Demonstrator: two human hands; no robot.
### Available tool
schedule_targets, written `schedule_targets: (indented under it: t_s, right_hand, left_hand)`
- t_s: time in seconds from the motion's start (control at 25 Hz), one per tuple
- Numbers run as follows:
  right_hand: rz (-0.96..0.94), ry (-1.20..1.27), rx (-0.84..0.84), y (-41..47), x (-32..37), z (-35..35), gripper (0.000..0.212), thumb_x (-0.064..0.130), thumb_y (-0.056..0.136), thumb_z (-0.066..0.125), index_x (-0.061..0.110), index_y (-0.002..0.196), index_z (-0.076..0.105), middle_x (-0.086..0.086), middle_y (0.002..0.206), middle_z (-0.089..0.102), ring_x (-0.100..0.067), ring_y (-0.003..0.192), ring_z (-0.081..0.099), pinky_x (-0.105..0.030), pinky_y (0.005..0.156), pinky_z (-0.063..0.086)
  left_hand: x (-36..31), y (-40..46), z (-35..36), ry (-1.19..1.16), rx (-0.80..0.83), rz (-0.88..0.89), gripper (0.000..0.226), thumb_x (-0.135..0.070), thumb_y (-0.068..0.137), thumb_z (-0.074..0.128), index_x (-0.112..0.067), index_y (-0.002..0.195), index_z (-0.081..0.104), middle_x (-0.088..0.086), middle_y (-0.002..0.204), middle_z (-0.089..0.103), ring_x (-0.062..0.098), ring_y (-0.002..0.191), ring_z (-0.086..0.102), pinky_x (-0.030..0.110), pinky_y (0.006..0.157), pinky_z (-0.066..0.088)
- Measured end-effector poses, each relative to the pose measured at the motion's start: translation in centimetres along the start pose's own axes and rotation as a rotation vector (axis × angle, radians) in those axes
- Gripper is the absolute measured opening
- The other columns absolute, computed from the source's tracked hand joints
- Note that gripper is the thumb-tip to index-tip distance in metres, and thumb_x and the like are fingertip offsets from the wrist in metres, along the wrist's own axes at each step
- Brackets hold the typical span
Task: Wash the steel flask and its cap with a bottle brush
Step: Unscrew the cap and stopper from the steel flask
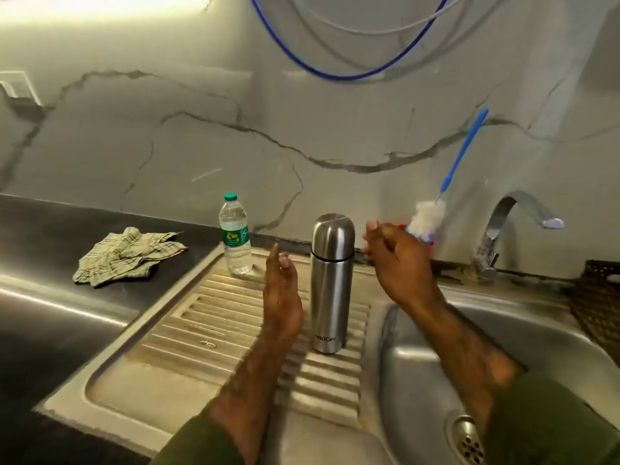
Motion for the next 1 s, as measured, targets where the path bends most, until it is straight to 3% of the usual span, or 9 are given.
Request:
schedule_targets:
  t_s: [0.12,0.2,0.32,0.4,0.48,0.56,0.68,0.92,1.0]
  right_hand:
    - [0.141,0.445,0.158,1.7,1.8,1.8,0.065,0.078,0.094,0.032,0.028,0.115,0.068,0.005,0.103,0.075,-0.010,0.095,0.073,-0.035,0.085,0.061]
    - [0.042,0.458,0.270,2.5,4.6,2.3,0.062,0.078,0.091,0.037,0.031,0.117,0.068,0.011,0.109,0.074,-0.007,0.100,0.071,-0.030,0.087,0.058]
    - [-0.083,0.266,0.383,2.7,6.2,3.5,0.050,0.074,0.080,0.063,0.033,0.109,0.069,0.018,0.101,0.070,-0.001,0.094,0.068,-0.028,0.083,0.061]
    - [-0.061,0.247,0.351,3.1,6.0,3.9,0.048,0.067,0.074,0.077,0.032,0.106,0.070,0.018,0.096,0.069,0.000,0.090,0.067,-0.023,0.076,0.061]
    - [-0.004,0.316,0.279,3.2,5.6,4.2,0.036,0.048,0.074,0.089,0.029,0.099,0.072,0.015,0.092,0.070,-0.002,0.086,0.067,-0.021,0.072,0.059]
    - [0.055,0.401,0.203,2.9,5.3,4.4,0.025,0.030,0.074,0.091,0.026,0.092,0.074,0.014,0.089,0.071,-0.004,0.085,0.068,-0.025,0.074,0.061]
    - [0.052,0.469,0.155,3.1,6.4,3.6,0.019,0.014,0.073,0.087,0.022,0.085,0.076,0.010,0.082,0.073,-0.011,0.082,0.071,-0.038,0.078,0.065]
    - [-0.026,0.603,0.196,3.1,8.6,1.1,0.016,0.007,0.072,0.084,0.016,0.082,0.076,-0.006,0.083,0.075,-0.036,0.086,0.073,-0.059,0.082,0.062]
    - [-0.024,0.652,0.213,2.9,8.3,0.9,0.016,0.005,0.071,0.083,0.011,0.083,0.075,-0.008,0.083,0.073,-0.041,0.086,0.072,-0.061,0.083,0.061]
  left_hand:
    - [0.3,0.6,1.8,-0.105,0.219,0.069,0.113,-0.100,0.076,0.043,-0.022,0.157,0.043,0.000,0.136,0.068,0.020,0.122,0.067,0.034,0.094,0.058]
    - [-0.2,0.1,2.6,-0.055,0.347,0.119,0.100,-0.088,0.080,0.062,-0.016,0.149,0.052,0.009,0.126,0.071,0.026,0.114,0.070,0.035,0.088,0.060]
    - [0.6,-0.6,3.0,-0.029,0.420,0.089,0.071,-0.055,0.070,0.092,-0.020,0.126,0.067,0.006,0.110,0.078,0.025,0.102,0.076,0.040,0.084,0.063]
    - [1.1,-1.0,3.4,-0.031,0.436,-0.005,0.069,-0.042,0.061,0.099,-0.021,0.119,0.070,0.004,0.107,0.079,0.023,0.099,0.077,0.040,0.085,0.064]
    - [2.2,-1.2,3.9,-0.039,0.433,-0.086,0.070,-0.036,0.055,0.102,-0.018,0.115,0.071,0.008,0.104,0.080,0.028,0.097,0.078,0.050,0.086,0.066]
    - [2.4,-0.9,3.9,-0.039,0.404,-0.090,0.064,-0.032,0.052,0.102,-0.012,0.106,0.074,0.013,0.098,0.079,0.035,0.092,0.077,0.059,0.084,0.065]
    - [1.6,-0.6,3.6,-0.007,0.398,-0.052,0.061,-0.032,0.046,0.099,-0.008,0.096,0.074,0.018,0.091,0.078,0.040,0.086,0.076,0.060,0.079,0.065]
    - [-1.5,-1.8,3.9,-0.070,0.454,-0.023,0.062,-0.033,0.038,0.094,-0.014,0.093,0.071,0.022,0.090,0.075,0.041,0.084,0.075,0.047,0.072,0.067]
    - [-1.8,-2.0,4.0,-0.096,0.491,-0.018,0.061,-0.031,0.039,0.094,-0.012,0.093,0.071,0.025,0.089,0.074,0.046,0.085,0.074,0.053,0.074,0.066]
Point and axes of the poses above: each hand's wrist, its own y-axis towards the middle knuckle, its own z-axis out of the palm, x = y × z, the point moved 7 cm from there along y, towards the middle knuckle
